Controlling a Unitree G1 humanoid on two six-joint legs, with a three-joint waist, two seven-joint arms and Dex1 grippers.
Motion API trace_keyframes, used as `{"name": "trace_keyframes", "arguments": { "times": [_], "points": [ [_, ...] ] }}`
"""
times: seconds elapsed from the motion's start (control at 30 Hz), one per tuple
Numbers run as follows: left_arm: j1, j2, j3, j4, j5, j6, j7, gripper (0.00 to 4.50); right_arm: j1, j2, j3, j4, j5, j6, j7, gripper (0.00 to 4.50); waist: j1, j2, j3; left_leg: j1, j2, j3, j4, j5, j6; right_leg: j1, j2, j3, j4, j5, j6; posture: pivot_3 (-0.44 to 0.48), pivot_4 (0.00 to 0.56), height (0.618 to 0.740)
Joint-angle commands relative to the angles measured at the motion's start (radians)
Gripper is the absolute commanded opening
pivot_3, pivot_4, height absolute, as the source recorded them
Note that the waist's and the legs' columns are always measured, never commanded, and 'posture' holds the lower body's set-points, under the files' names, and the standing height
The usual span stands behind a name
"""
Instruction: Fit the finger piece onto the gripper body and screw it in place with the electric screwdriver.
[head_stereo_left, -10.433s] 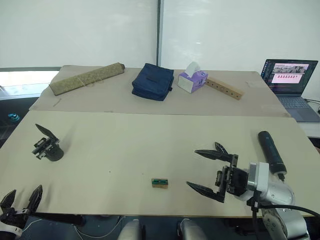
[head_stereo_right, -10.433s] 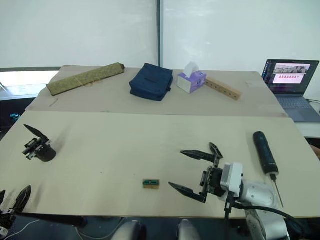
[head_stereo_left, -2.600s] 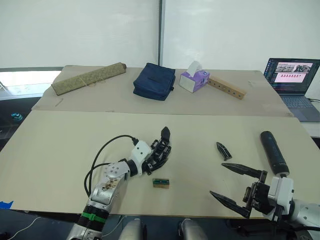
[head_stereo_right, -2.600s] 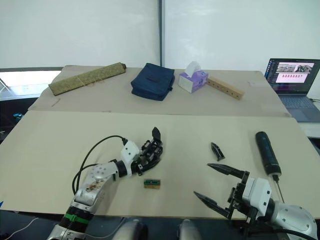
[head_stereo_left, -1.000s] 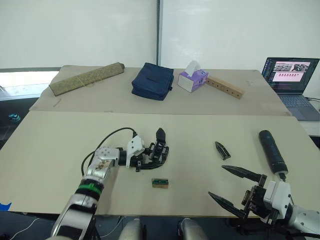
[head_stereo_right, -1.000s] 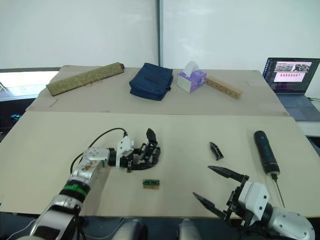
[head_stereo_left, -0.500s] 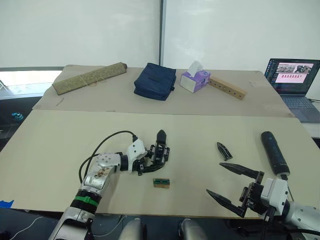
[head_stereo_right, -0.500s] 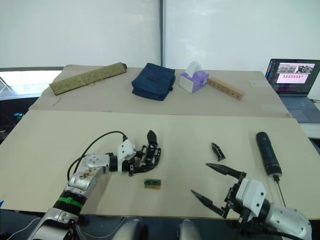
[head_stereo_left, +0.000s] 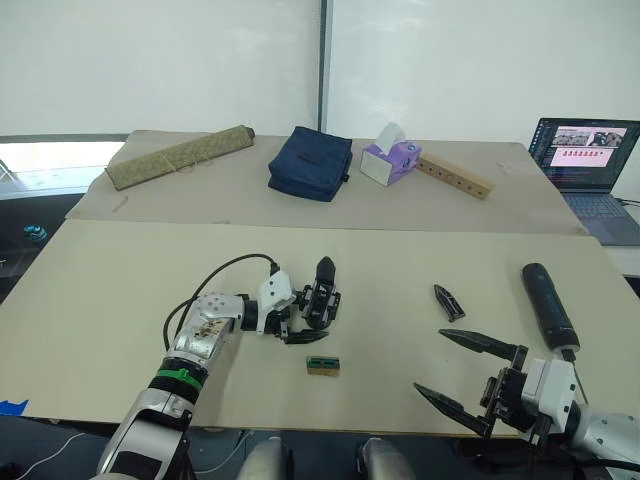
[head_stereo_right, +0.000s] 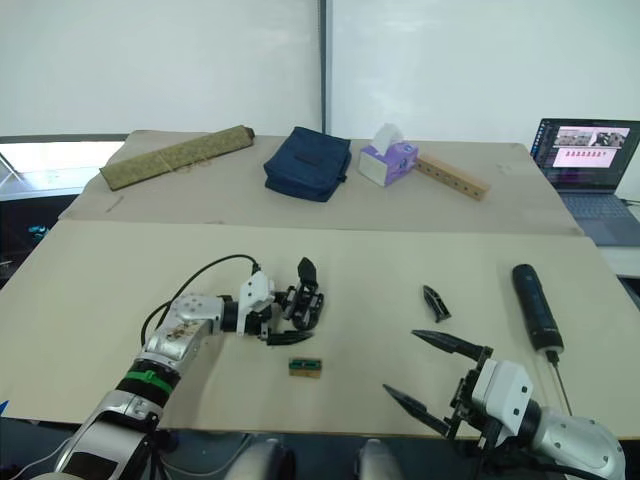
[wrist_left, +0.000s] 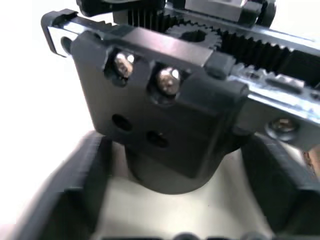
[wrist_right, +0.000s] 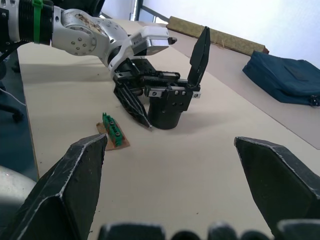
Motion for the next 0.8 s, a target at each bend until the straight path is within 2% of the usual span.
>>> {"name": "trace_keyframes", "arguments": {
  "times": [0.03,0.17,0.27,0.4,0.5,0.6,0.7,0.8],
  "points": [
    [0.029,0.065,0.048,-0.034,-0.027,-0.008,-0.024,4.46,0.041,-0.011,-0.078,-0.054,0.057,0.006,-0.005,4.5,-0.005,0.0,0.0,0.0,0.0,0.0,0.0,0.0,0.0,0.0,0.0,0.0,0.0,0.0,0.0,0.0,0.15,0.74],
    [0.068,0.135,0.095,-0.036,-0.062,-0.035,-0.069,4.46,0.101,-0.003,-0.135,-0.064,0.068,0.011,-0.019,4.5,-0.009,0.001,0.0,0.001,0.001,0.0,-0.001,0.0,0.0,0.0,0.0,0.0,0.0,0.0,0.0,0.0,0.15,0.74],
    [0.126,0.198,0.201,-0.043,-0.204,-0.04,-0.206,4.46,0.186,0.032,-0.192,-0.082,0.127,0.093,-0.091,4.5,-0.008,0.001,-0.001,0.0,0.002,0.0,-0.001,0.0,0.0,-0.001,0.0,0.0,0.0,0.0,0.0,0.0,0.15,0.74],
    [0.166,0.264,0.277,-0.085,-0.298,-0.045,-0.319,4.46,0.251,0.118,-0.224,-0.053,0.063,0.043,-0.136,4.5,-0.006,0.001,-0.001,0.0,0.004,0.0,-0.002,0.0,0.0,-0.002,-0.001,0.0,0.0,-0.001,-0.001,0.0,0.15,0.74],
    [0.162,0.303,0.304,-0.224,-0.376,0.062,-0.33,4.46,0.256,0.15,-0.244,-0.086,0.031,0.09,-0.227,4.5,0.002,0.002,-0.001,0.0,0.003,0.0,-0.001,0.0,0.0,-0.001,-0.002,0.0,-0.001,-0.001,-0.002,0.0,0.15,0.74],
    [0.17,0.331,0.333,-0.379,-0.473,0.209,-0.282,4.46,0.22,0.085,-0.277,-0.165,-0.06,0.347,-0.408,4.5,-0.001,0.002,-0.001,-0.002,0.003,0.002,0.0,-0.001,-0.001,-0.002,-0.003,0.001,-0.002,-0.001,-0.001,0.0,0.15,0.74],
    [0.157,0.312,0.344,-0.451,-0.515,0.275,-0.222,4.46,0.104,0.02,-0.299,-0.222,0.058,0.554,-0.508,4.5,-0.009,0.002,-0.001,-0.001,0.003,0.003,0.0,-0.001,-0.001,-0.002,-0.003,0.001,-0.001,-0.001,-0.001,0.0,0.15,0.74],
    [0.139,0.281,0.344,-0.504,-0.557,0.341,-0.157,4.46,-0.035,-0.1,-0.319,-0.201,0.182,0.761,-0.522,4.5,-0.011,0.003,-0.001,-0.001,0.004,0.002,0.0,-0.001,-0.001,-0.001,-0.001,0.001,0.0,-0.001,-0.002,0.0,0.15,0.74]
  ]
}}
